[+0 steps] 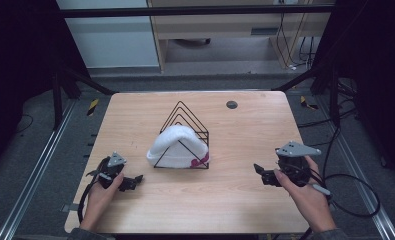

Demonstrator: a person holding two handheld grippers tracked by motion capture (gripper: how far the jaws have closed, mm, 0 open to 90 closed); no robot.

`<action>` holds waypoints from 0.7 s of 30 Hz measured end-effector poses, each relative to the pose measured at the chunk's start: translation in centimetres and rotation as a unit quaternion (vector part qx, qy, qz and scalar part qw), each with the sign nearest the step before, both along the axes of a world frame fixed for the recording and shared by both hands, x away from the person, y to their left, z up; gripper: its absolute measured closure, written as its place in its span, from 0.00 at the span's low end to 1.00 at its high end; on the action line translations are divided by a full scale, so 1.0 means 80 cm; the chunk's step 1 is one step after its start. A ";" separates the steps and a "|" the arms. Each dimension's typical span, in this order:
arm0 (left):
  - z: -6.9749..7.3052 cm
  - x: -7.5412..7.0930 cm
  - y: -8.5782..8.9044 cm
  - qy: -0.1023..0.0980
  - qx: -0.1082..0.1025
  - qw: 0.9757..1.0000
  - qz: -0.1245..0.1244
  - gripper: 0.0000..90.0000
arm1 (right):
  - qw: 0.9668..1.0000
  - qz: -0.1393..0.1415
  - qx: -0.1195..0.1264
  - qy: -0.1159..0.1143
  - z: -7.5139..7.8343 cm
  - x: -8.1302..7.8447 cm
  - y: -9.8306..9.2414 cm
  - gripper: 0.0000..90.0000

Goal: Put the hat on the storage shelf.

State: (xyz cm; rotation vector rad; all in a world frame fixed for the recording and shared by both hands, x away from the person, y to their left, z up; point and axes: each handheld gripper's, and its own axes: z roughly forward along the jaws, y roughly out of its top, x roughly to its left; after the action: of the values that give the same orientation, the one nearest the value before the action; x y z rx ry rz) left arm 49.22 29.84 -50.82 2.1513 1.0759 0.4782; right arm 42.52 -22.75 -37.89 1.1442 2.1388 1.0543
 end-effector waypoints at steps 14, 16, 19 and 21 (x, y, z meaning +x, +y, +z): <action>0.000 0.000 0.000 0.000 -0.001 1.000 -0.001 0.00 | 0.998 -0.037 -0.007 0.048 -0.062 0.031 -0.022 0.19; 0.000 -0.001 0.000 0.000 -0.001 1.000 -0.002 0.00 | 0.998 -0.043 -0.004 0.054 -0.071 0.041 -0.019 0.19; 0.000 -0.001 0.001 0.000 -0.001 1.000 -0.002 0.00 | 0.997 -0.044 -0.008 0.066 -0.084 0.055 -0.014 0.19; 0.000 -0.001 0.001 0.000 0.000 1.000 -0.002 0.00 | 0.996 -0.044 -0.009 0.073 -0.090 0.064 -0.011 0.19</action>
State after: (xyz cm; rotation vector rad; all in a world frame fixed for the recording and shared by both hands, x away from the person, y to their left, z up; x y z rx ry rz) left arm 49.15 29.89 -50.82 2.1522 1.0716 0.4758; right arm 47.63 -23.61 -45.08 1.3304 2.1805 0.9367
